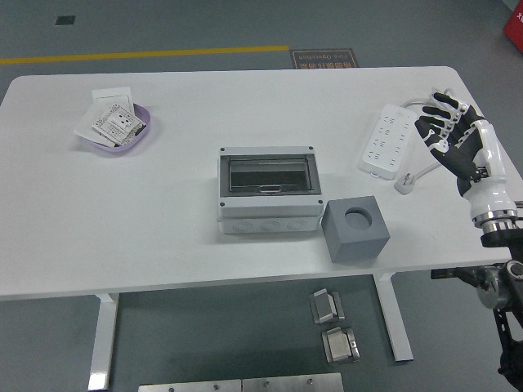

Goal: Pick up the cylinder from the cube,place it in the box,flap close box

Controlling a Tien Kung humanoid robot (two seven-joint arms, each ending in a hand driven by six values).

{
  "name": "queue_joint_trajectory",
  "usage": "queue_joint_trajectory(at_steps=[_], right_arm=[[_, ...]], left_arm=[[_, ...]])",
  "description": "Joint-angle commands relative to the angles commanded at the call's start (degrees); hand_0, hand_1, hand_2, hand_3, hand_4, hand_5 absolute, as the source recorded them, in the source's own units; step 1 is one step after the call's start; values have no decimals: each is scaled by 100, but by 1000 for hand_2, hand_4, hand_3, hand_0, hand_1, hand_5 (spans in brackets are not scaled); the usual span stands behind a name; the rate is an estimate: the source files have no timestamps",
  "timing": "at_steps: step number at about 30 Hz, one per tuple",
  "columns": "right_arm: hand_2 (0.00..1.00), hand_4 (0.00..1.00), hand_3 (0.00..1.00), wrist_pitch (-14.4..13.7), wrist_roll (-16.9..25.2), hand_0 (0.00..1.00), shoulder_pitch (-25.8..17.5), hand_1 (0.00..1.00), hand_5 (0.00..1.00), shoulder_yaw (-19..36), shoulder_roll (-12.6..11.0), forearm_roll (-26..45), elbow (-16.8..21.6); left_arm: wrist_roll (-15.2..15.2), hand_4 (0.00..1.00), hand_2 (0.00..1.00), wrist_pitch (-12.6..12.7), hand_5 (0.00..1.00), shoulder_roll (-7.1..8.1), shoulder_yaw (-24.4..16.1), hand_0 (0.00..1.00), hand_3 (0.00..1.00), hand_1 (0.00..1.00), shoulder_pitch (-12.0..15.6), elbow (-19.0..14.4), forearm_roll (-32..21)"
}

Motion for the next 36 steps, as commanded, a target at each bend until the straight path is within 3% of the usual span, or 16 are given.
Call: queue_joint_trajectory(at_steps=[36], right_arm=[[752, 898, 767, 36, -411, 678, -56, 706, 299, -183, -27, -754, 149]], left_arm=[[11, 667, 571, 45, 282, 47, 70, 638, 598, 617, -129, 0, -61]])
